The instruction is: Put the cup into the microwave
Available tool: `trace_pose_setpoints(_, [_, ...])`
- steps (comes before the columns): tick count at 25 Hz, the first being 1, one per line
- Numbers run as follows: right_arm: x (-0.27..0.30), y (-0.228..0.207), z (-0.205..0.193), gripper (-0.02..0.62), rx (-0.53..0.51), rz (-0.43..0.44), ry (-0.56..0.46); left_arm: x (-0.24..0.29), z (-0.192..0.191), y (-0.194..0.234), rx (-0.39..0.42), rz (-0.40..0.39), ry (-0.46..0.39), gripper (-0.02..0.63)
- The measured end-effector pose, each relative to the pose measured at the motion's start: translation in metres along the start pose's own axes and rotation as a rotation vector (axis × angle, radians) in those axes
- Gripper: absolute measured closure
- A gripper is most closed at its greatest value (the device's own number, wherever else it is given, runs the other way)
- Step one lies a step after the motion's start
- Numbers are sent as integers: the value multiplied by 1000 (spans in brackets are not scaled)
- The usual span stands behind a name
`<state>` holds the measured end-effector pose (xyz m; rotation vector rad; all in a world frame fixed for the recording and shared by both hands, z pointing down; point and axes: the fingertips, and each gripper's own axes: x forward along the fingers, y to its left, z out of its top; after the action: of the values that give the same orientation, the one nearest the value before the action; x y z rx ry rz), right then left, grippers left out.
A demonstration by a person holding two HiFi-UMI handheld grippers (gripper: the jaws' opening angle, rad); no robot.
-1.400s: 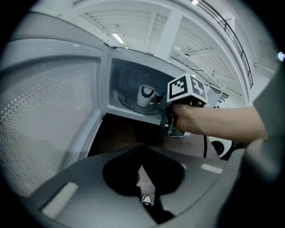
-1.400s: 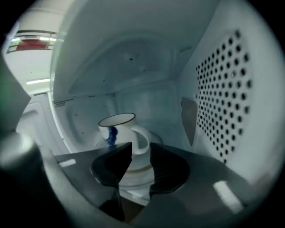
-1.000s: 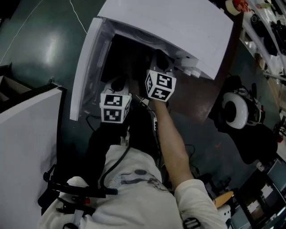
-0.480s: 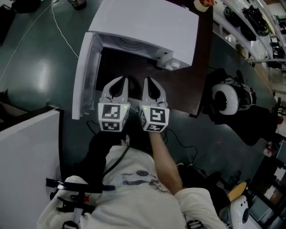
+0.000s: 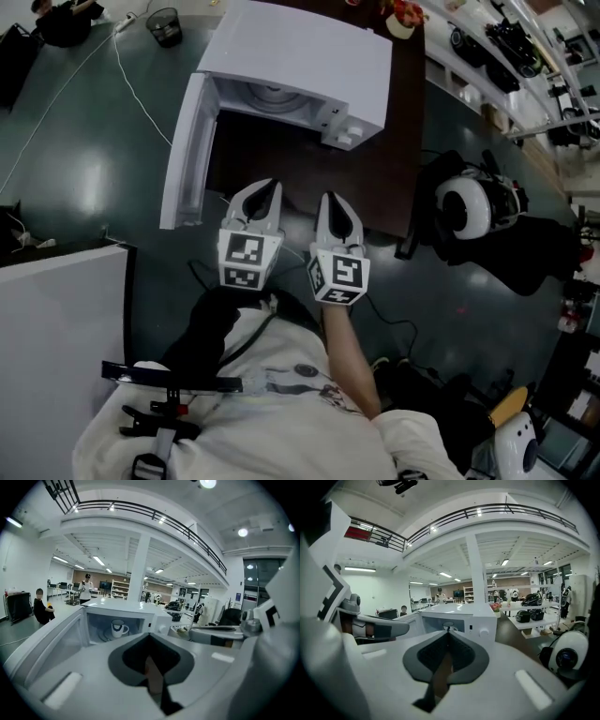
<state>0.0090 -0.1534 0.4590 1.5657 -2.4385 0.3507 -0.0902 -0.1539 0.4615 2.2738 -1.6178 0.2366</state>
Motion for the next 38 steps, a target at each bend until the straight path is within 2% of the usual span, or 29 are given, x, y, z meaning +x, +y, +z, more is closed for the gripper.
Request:
trace_pose_setpoints(5, [48, 2, -2, 594, 2, -11, -69, 40, 4, 31, 42, -21, -49, 607])
trace_pose_setpoints(9, [93, -11, -20, 594, 21, -51, -94, 80, -14, 62, 43, -27, -70, 607])
trace_pose_setpoints(11, [79, -10, -26, 594, 43, -59, -102, 67, -24, 56, 40, -26, -69, 607])
trace_pose_setpoints(14, [19, 4, -21, 594, 49, -54, -102, 12, -29, 23, 48, -28, -57, 607])
trace_pose_setpoints(16, [-1, 6, -20, 594, 45, -53, -101, -2, -31, 12, 42, -33, -56, 607])
trace_pose_setpoints(23, [-15, -8, -36, 594, 46, -93, -112, 3, -33, 0, 58, -75, -98, 607])
trace_pose_setpoints(30, [-27, -11, -21, 594, 34, -104, -171, -1, -16, -5, 86, -100, -145, 607])
trace_pose_setpoints(38, [-29, -2, -7, 595, 30, -98, -210, -3, -2, 4, 105, -86, -182, 607])
